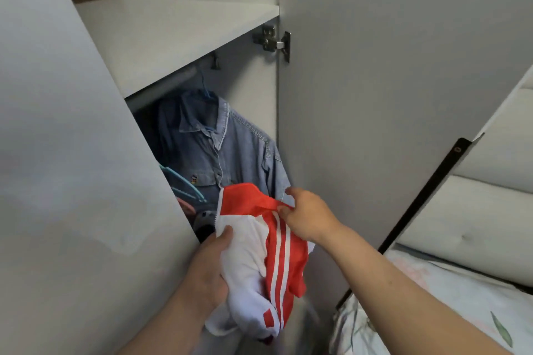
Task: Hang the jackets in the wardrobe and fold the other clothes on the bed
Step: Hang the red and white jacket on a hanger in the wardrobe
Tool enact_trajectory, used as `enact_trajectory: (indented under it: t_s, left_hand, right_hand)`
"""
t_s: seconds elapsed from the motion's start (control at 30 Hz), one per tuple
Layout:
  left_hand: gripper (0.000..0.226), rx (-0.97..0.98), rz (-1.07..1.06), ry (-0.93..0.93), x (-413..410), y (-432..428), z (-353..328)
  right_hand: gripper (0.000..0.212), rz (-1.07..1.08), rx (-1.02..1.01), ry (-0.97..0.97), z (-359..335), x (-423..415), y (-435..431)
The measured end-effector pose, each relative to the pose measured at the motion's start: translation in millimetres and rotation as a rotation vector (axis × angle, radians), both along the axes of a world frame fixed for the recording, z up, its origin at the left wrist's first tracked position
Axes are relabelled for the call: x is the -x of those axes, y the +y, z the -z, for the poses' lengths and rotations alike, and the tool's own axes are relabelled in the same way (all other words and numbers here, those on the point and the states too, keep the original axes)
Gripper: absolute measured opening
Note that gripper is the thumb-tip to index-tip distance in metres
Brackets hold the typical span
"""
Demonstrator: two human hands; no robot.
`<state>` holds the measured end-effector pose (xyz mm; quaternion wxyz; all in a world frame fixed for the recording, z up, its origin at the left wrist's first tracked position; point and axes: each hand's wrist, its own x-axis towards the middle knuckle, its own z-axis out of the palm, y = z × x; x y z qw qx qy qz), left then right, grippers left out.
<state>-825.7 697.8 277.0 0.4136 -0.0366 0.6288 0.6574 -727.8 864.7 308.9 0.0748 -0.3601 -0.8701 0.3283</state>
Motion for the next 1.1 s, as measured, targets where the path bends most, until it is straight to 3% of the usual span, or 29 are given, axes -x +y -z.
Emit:
enact_trajectory:
  t_s: [0.1,0.2,0.33,0.4,0.47,0.67,0.77,0.9,1.1]
  left_hand:
    - [0.037,0.144,0.020,0.003,0.8,9.3,-0.4]
    - [0.029,0.262,0.061,0.057,-1.1,7.4,-0.6]
    - [0.017,0.098,-0.004,0.057,4.3,1.9,4.4]
    - [0.020,0.185,-0.039,0.090,5.8,4.2,5.5]
    - [0.018,0.230,-0.081,0.096,6.8,6.1,5.9]
    - [0.009,0.034,-0.059,0.059,7.2,3.6,9.3]
    - [0.020,0.041,-0.023,0.059,7.1,2.9,13.2]
    - [0.051,0.323,0.075,0.115,9.9,3.8,20.3]
    - [0.023,0.290,0.039,0.181,7.7,-2.0,16.2]
  right_hand:
    - [0.023,-0.152,-0.018,0.122,-11.6,45.8,-8.9]
    - [0.022,-0.316,0.000,0.155,-21.7,90.1,-23.9]
    - [0.041,-0.410,-0.025,0.147,-29.3,128.3,-42.2]
    - [0.046,-0.427,-0.030,0.100,-28.2,139.8,-46.5]
    - [0.042,-0.430,-0.064,0.023,-24.8,147.7,-47.3]
    - [0.028,-0.500,-0.031,-0.117,-19.2,164.6,-36.8]
    - [0.032,-0.505,-0.089,-0.049,-18.3,166.5,-36.5]
    - [0.034,-0.537,-0.100,-0.018,-16.1,173.0,-40.8]
    - [0.030,-0.489,-0.043,0.016,-17.2,179.4,-32.0]
